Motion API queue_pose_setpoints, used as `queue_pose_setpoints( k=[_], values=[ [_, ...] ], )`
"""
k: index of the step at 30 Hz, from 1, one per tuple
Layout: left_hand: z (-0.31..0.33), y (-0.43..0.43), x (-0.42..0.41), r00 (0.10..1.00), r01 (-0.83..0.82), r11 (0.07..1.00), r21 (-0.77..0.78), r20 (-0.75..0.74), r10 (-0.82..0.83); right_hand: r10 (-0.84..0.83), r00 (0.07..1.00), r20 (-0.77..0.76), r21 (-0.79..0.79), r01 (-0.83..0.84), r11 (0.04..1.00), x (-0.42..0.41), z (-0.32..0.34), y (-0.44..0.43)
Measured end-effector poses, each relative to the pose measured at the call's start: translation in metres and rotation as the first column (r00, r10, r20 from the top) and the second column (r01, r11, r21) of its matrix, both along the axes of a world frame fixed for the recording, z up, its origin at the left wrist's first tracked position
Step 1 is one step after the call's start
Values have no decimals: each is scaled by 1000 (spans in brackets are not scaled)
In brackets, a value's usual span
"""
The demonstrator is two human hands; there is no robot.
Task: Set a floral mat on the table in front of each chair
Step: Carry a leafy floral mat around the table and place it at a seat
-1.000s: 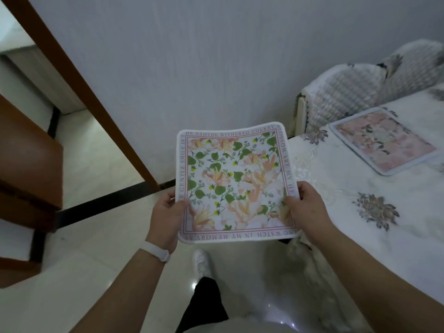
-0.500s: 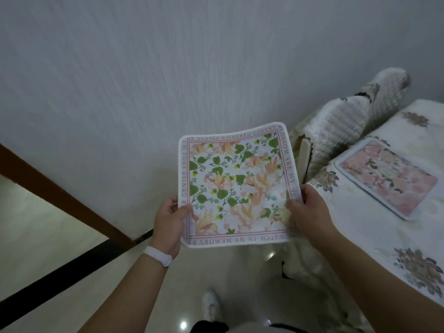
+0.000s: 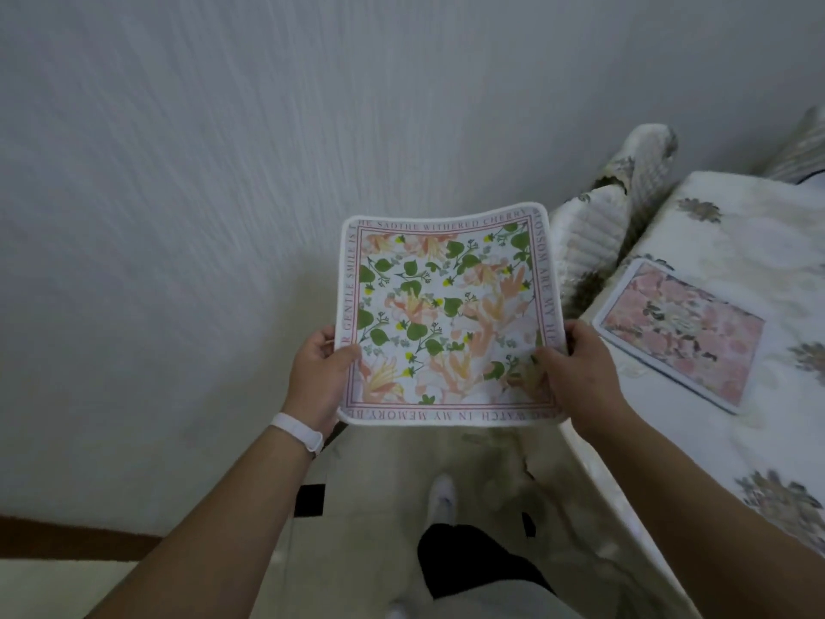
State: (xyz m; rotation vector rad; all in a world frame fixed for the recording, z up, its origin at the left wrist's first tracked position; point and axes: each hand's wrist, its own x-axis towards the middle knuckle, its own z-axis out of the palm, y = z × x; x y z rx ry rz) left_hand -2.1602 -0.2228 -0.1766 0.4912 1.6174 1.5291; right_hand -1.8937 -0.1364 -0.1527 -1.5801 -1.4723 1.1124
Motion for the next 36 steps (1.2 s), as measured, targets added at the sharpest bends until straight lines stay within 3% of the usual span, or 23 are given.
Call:
queue_pose_setpoints(
  k=[10,19,36],
  values=[
    [-6,159,-33,997,75,996,-41,-32,-76,-75,995,-60,-35,73,997,-26,-20,137],
    [14,324,-21,968,232,972,-26,-90,-233,-244,963,-116,-48,240,970,-4,-6,258],
    [12,544,9,863,500,866,-15,-73,-499,-551,829,-98,-67,547,835,18,-6,384]
  ],
)
